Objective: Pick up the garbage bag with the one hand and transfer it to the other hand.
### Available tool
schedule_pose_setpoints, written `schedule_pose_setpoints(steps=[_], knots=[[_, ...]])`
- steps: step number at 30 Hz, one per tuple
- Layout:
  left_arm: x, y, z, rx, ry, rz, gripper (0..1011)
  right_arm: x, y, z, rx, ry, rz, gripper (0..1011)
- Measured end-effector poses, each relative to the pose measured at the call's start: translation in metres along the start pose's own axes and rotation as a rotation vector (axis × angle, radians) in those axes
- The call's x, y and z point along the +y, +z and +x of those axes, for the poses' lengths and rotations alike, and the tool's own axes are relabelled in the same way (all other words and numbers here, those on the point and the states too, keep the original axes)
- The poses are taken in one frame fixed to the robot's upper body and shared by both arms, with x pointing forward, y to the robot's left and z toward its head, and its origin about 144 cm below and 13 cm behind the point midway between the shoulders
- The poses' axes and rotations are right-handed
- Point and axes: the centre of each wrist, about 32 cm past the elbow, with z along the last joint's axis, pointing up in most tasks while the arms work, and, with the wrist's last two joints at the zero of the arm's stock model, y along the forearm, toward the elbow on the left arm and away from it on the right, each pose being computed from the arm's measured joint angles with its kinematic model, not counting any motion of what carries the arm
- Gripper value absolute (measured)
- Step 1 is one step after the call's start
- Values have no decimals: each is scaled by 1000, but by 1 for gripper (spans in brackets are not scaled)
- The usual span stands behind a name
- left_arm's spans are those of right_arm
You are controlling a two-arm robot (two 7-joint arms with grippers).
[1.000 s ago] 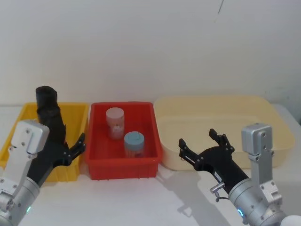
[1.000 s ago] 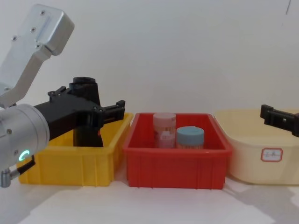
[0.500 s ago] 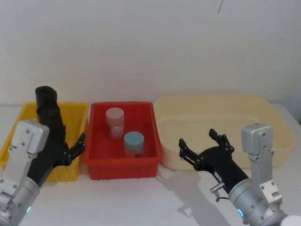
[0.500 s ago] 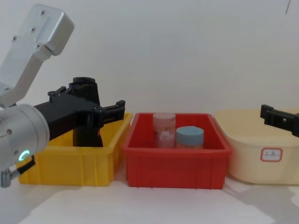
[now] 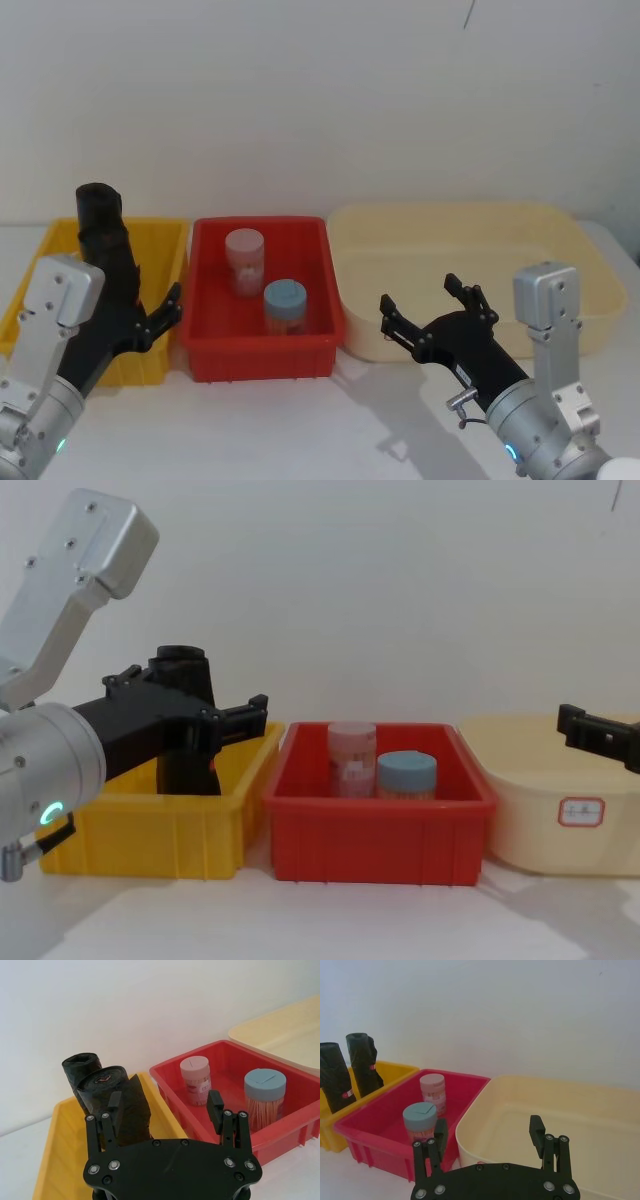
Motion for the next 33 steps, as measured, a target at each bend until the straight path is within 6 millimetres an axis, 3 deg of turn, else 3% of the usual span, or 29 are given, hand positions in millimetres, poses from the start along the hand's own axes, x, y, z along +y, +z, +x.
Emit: schedule_pose_setpoints(steps=[33], knots=[[24, -7, 11, 54, 76, -4, 1000, 0, 0, 0, 0, 0, 0, 1001]])
